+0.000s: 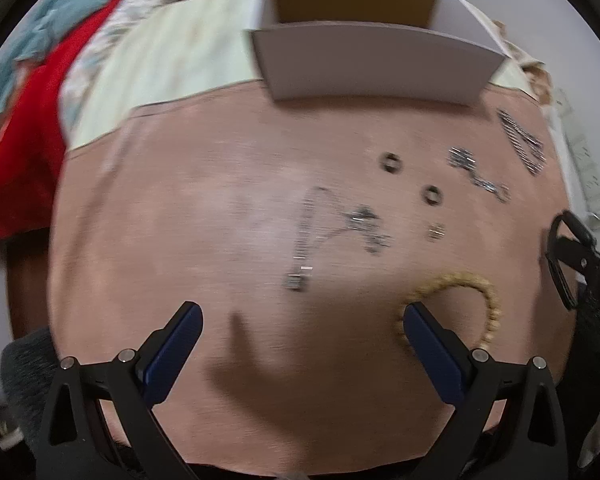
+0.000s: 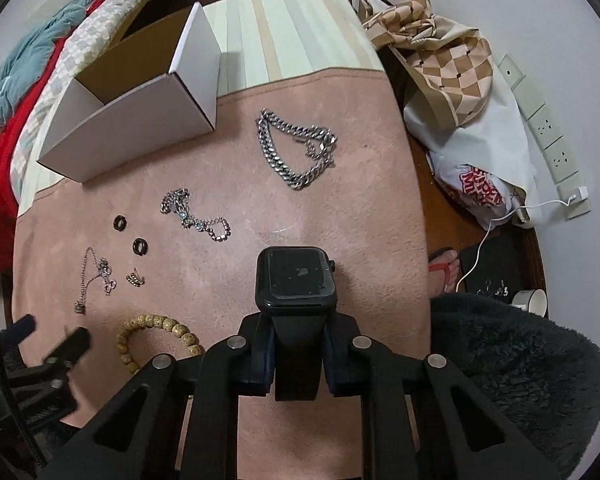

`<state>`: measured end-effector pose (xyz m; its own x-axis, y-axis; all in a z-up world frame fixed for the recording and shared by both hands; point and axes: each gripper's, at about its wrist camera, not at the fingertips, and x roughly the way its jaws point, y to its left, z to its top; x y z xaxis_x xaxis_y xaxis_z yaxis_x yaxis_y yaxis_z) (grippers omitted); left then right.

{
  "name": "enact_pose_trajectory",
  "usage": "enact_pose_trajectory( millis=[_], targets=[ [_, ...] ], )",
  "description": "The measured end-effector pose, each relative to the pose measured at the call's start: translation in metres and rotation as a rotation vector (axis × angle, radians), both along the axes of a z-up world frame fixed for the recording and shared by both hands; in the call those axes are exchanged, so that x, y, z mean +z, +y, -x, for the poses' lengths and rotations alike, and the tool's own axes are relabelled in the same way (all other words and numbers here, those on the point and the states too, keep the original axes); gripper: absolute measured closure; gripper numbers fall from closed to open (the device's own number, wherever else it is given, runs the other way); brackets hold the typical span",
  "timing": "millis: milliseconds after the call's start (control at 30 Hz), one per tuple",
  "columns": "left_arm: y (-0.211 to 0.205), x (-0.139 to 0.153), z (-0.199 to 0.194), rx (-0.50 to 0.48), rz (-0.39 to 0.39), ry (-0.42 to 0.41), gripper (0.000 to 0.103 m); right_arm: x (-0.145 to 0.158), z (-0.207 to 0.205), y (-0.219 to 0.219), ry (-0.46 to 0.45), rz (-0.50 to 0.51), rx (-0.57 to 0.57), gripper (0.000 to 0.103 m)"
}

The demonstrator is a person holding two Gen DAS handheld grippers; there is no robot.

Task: Organize jewelry
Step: 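Lower the right tool onto the black smartwatch and close on it, then lower the left tool onto the wooden bead bracelet and close on it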

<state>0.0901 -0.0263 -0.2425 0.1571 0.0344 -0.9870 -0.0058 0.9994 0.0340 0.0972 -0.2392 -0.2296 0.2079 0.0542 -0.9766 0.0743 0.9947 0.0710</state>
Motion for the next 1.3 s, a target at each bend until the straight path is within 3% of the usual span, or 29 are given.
enact_pose_trajectory(
  millis=[133,267,333,433,467,500,767,1300],
  targets=[
    [-0.016,-0.008,-0.004,-0.077,0.056,0.022,0.006,0.008,0.002,-0.009,-0.009,0.008,-0.014,0.084],
    [-0.033,-0.016,-0.005,-0.144,0.056,0.047,0.040,0.010,0.004,-0.015,-0.004,0.011,-0.024,0.084],
    [-0.040,-0.015,-0.003,-0.179,0.036,0.022,0.043,0.008,0.005,-0.017,0.002,0.013,-0.026,0.084],
    [-0.048,-0.011,-0.002,-0.206,0.035,-0.006,0.074,0.006,0.006,-0.018,0.008,0.017,-0.026,0.084],
    [-0.048,-0.010,-0.002,-0.213,0.032,-0.007,0.091,0.006,0.006,-0.018,0.009,0.017,-0.026,0.084],
    [-0.049,-0.010,-0.003,-0.215,0.027,-0.007,0.096,0.006,0.007,-0.018,0.009,0.018,-0.026,0.084],
    [-0.038,0.003,-0.006,-0.178,0.022,-0.049,0.097,0.012,0.009,-0.014,-0.004,0.009,-0.018,0.084],
    [-0.019,0.081,-0.006,-0.148,0.110,-0.204,0.097,0.065,0.002,0.005,-0.105,-0.067,0.026,0.084]
  ],
)
